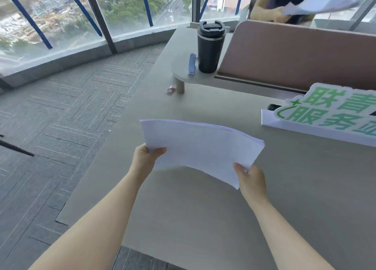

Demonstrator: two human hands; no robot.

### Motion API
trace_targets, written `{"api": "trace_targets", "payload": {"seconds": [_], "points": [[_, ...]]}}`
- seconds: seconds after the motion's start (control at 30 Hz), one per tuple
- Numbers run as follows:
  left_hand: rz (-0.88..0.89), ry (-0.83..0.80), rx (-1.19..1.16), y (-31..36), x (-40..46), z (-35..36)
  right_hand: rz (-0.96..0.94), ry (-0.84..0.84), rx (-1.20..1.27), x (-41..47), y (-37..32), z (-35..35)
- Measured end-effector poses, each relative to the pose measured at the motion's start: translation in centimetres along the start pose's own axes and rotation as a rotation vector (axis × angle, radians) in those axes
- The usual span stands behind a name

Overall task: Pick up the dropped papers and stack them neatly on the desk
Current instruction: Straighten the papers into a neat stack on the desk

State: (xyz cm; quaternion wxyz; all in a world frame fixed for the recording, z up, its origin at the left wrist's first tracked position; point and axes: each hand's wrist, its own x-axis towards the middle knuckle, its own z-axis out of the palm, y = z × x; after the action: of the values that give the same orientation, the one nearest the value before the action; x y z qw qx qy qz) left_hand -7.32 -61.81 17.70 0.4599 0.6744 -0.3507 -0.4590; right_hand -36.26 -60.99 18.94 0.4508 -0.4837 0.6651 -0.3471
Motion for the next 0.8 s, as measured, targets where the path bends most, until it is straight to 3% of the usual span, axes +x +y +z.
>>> {"api": "trace_targets", "payload": {"seconds": [0.27,0.47,0.8], "points": [[0.084,0.304,0.235,5.3,6.8,-8.7,0.003,-0.102,-0.071,4.9,-6.4,9.5],[-0.056,0.237,0.519,2.2,14.7,-12.6,0.133,-0.111,-0.152,9.1,-6.9,17.0],[-0.121,0.168,0.571,-1.5,18.9,-13.3,0.217,0.000,-0.431,11.0,-5.4,21.5]]}}
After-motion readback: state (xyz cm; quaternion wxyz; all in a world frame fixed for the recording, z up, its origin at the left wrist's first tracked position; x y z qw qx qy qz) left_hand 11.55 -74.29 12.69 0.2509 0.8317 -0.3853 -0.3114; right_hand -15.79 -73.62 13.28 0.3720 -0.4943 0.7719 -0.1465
